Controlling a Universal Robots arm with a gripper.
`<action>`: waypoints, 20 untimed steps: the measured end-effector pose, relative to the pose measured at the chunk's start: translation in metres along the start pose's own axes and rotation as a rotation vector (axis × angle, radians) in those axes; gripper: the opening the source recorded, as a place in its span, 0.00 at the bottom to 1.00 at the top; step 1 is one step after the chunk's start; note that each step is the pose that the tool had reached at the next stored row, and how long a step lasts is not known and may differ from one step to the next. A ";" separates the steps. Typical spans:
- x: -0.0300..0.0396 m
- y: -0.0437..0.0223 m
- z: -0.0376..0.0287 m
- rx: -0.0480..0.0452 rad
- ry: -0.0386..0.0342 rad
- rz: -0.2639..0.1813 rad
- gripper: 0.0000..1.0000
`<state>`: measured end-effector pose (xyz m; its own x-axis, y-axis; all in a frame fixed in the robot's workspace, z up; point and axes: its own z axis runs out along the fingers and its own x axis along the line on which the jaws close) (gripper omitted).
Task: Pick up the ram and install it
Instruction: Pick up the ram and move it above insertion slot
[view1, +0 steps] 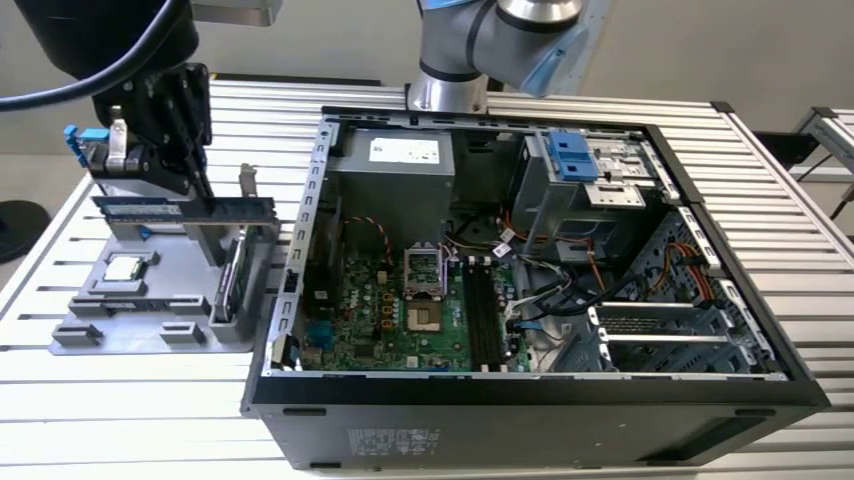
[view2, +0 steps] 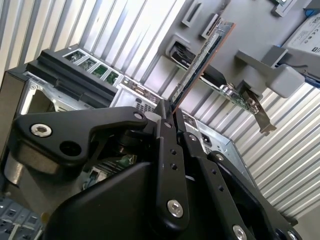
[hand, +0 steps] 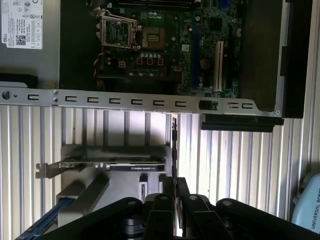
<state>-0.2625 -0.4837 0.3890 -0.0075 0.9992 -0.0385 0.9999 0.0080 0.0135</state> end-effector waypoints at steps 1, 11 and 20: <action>0.0000 0.0010 0.0001 -0.0001 0.0001 0.000 0.00; -0.0001 0.0123 0.0002 0.0000 0.0000 0.000 0.00; -0.0002 0.0215 0.0003 0.0000 -0.0001 0.000 0.00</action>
<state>-0.2410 -0.4837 0.3890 -0.0075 0.9992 -0.0386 0.9999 0.0080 0.0135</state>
